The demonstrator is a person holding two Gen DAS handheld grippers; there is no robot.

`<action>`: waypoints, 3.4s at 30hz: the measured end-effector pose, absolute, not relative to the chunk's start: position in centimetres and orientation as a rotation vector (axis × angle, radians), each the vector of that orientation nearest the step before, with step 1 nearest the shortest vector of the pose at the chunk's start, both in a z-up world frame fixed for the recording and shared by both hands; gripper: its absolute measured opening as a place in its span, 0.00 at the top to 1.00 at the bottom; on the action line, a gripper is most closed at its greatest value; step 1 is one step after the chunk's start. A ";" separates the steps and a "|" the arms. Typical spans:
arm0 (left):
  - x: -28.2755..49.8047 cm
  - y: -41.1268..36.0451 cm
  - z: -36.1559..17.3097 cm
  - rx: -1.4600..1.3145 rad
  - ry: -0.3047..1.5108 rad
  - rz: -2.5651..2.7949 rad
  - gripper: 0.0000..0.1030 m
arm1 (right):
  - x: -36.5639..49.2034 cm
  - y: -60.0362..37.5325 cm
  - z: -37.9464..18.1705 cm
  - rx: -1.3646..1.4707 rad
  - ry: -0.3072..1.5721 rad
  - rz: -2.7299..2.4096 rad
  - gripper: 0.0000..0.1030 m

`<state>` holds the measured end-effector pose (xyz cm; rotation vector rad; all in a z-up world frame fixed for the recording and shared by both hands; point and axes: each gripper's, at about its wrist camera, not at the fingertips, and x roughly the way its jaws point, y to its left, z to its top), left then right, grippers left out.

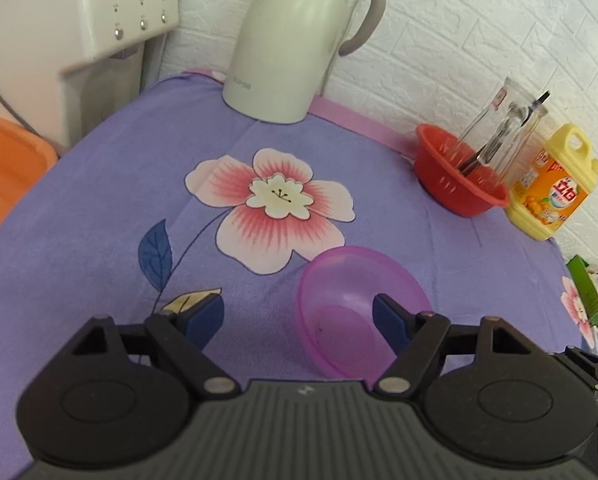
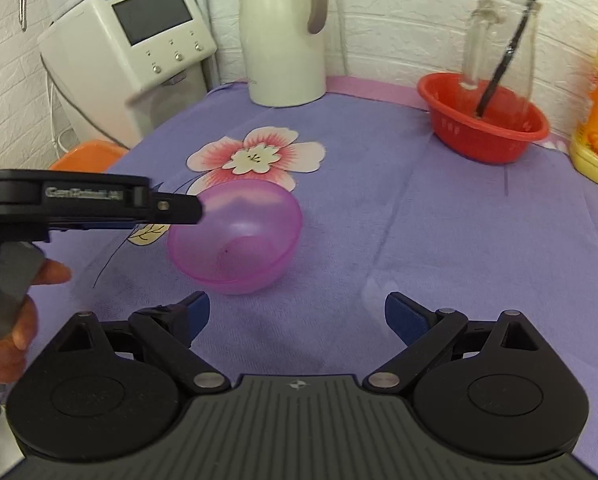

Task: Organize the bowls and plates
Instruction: 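Move the left tool to the pink plastic bowl, then grip the pink bowl rim with the left tool and lift it, then carry the pink bowl to the stack and lower it into the white bowl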

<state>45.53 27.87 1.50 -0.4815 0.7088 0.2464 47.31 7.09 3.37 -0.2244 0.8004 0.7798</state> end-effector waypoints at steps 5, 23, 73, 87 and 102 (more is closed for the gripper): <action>46.9 27.7 0.6 -0.487 0.720 0.239 0.26 | 48.0 8.4 2.6 -0.245 0.800 0.805 0.00; 48.6 28.0 0.9 -0.460 0.718 0.223 0.26 | 48.6 8.9 1.7 -0.265 0.824 0.868 0.00; 35.8 13.0 6.9 -0.414 0.693 -0.053 0.69 | 37.9 1.7 7.0 -0.257 0.774 0.735 0.01; 27.1 1.3 3.8 -0.376 0.768 -0.240 0.69 | 27.9 -10.0 4.9 -0.197 0.793 0.581 0.00; 24.6 1.9 5.0 -0.292 0.621 -0.199 0.21 | 25.0 -14.0 4.1 -0.099 0.674 0.539 0.00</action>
